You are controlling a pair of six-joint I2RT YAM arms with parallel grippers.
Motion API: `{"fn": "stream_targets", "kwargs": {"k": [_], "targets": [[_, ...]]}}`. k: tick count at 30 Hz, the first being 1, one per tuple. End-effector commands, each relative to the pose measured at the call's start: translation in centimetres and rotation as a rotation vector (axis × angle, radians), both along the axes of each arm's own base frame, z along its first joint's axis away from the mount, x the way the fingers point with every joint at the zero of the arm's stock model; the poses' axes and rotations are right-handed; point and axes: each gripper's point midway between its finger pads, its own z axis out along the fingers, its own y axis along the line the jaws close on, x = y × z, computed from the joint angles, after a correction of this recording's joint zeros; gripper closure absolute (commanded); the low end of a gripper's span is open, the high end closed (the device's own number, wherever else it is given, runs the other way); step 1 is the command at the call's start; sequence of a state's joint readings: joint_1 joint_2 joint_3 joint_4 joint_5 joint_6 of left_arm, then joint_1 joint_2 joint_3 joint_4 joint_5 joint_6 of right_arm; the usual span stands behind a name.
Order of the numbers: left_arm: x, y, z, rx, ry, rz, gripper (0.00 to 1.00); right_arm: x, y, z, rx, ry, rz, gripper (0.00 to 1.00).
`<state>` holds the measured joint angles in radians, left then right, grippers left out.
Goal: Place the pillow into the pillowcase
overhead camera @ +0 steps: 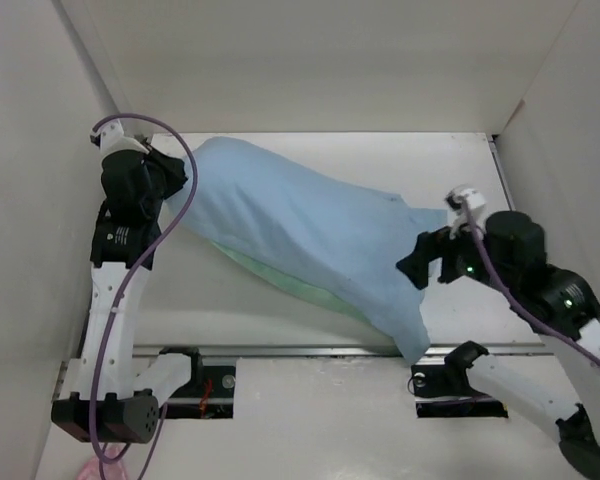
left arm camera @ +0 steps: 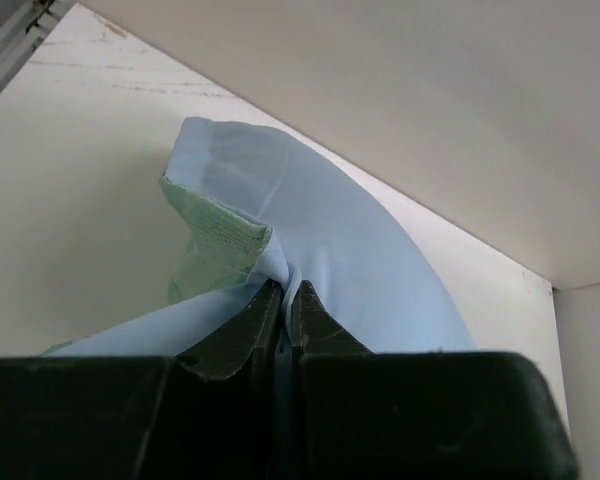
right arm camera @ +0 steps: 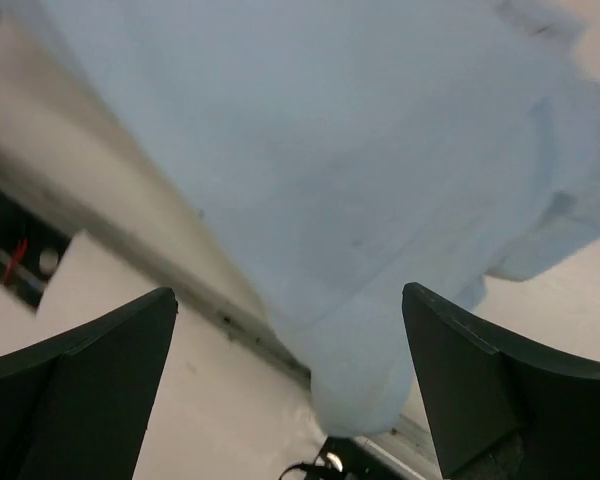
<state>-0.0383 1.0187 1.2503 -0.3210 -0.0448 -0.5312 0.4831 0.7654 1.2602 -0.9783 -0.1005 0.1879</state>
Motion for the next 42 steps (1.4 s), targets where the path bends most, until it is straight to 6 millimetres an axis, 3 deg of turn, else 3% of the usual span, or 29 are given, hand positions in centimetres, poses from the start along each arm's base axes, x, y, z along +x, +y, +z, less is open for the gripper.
{"fn": "stream_targets", "kwargs": {"k": [1, 3, 4, 6, 8, 11, 13, 14, 16, 18, 19, 20, 21, 22, 23, 24, 27, 29, 30, 31, 32, 33, 34, 35, 38, 40, 41, 42], "targets": [[0.2, 1.0, 10.0, 0.013, -0.284, 0.047, 1.00, -1.5, 5.4, -8.1, -0.128, 0.251, 0.206, 0.00], [1.4, 0.8, 10.1, 0.032, -0.262, 0.036, 1.00, -3.6, 7.8, -9.3, -0.206, 0.253, 0.298, 0.00], [1.4, 0.8, 11.6, 0.031, -0.283, 0.036, 1.00, -4.4, 8.8, -10.1, -0.232, 0.275, 0.325, 0.00], [2.0, 0.8, 11.2, 0.044, -0.264, 0.035, 1.00, -5.4, 9.9, -10.5, -0.302, 0.242, 0.308, 0.00], [1.9, 0.4, 11.6, 0.042, -0.273, 0.024, 1.00, -5.5, 10.0, -13.1, -0.407, 0.296, 0.213, 0.00], [1.6, 0.8, 11.5, 0.054, -0.273, 0.043, 1.00, -4.4, 10.4, -16.5, -0.529, 0.302, 0.067, 0.00], [1.3, 1.2, 11.3, 0.057, -0.262, 0.064, 1.00, -2.9, 10.3, -17.3, -0.572, 0.250, -0.030, 0.00], [0.9, 1.3, 11.6, 0.057, -0.271, 0.065, 1.00, -2.2, 9.3, -18.3, -0.641, 0.238, -0.111, 0.00], [0.3, 1.5, 12.0, 0.069, -0.274, 0.075, 1.00, -0.1, 7.7, -18.1, -0.644, 0.145, -0.349, 0.00], [-0.2, 1.7, 12.4, 0.069, -0.286, 0.084, 1.00, 0.4, 6.2, -18.9, -0.715, 0.153, -0.502, 0.03], [-0.7, 1.9, 12.8, 0.069, -0.298, 0.096, 1.00, 0.8, 5.8, -18.5, -0.737, 0.123, -0.564, 0.07], [-0.7, 1.9, 12.8, 0.069, -0.298, 0.096, 1.00, 2.0, 6.2, -17.2, -0.746, 0.053, -0.597, 0.20], [-1.1, 1.9, 13.2, 0.068, -0.309, 0.096, 1.00, 2.5, 6.6, -17.2, -0.771, 0.027, -0.592, 0.40], [-1.1, 1.9, 13.2, 0.068, -0.309, 0.096, 1.00, 2.9, 7.0, -16.6, -0.755, 0.006, -0.597, 0.75], [-1.4, 2.2, 13.6, 0.080, -0.313, 0.109, 1.00, 3.3, 7.2, -15.5, -0.721, -0.024, -0.605, 0.93], [-1.5, 2.5, 13.5, 0.092, -0.302, 0.120, 1.00, 3.6, 7.5, -14.2, -0.688, -0.040, -0.601, 1.00], [-3.1, 3.4, 15.2, 0.100, -0.334, 0.167, 1.00, 3.4, 6.1, -7.4, -0.527, -0.085, -0.566, 1.00], [-3.6, 3.5, 16.4, 0.126, -0.361, 0.168, 1.00, 2.7, 3.7, -1.1, -0.357, -0.133, -0.521, 1.00], [-4.3, 3.3, 17.2, 0.123, -0.384, 0.157, 1.00, 2.3, 3.7, 1.2, -0.281, -0.136, -0.449, 1.00], [-4.9, 3.3, 17.8, 0.141, -0.396, 0.148, 1.00, 2.5, 5.6, 5.3, -0.072, -0.183, -0.378, 1.00], [-5.7, 3.4, 19.1, 0.147, -0.428, 0.151, 1.00, 1.2, 3.3, 9.6, -0.006, -0.302, -0.243, 1.00], [-6.8, 3.3, 20.0, 0.162, -0.453, 0.141, 1.00, 0.1, 3.6, 12.0, 0.083, -0.371, -0.122, 1.00], [-7.7, 3.3, 20.9, 0.172, -0.477, 0.144, 1.00, -2.3, 5.1, 14.4, 0.201, -0.425, 0.082, 1.00], [-9.0, 3.2, 22.5, 0.180, -0.522, 0.137, 1.00, -4.2, 3.2, 18.4, 0.347, -0.522, 0.142, 1.00], [-11.7, 3.3, 24.3, 0.189, -0.582, 0.136, 1.00, -5.8, 1.0, 21.8, 0.421, -0.609, 0.188, 1.00], [-11.8, 3.1, 24.7, 0.189, -0.599, 0.128, 1.00, -4.2, 0.4, 21.6, 0.383, -0.595, 0.083, 1.00], [-11.0, 3.0, 24.4, 0.172, -0.585, 0.125, 1.00, -2.5, -0.9, 21.2, 0.336, -0.580, -0.052, 1.00], [-9.6, 2.9, 23.2, 0.166, -0.541, 0.119, 1.00, -0.9, 0.5, 19.8, 0.248, -0.552, -0.108, 1.00]]}}
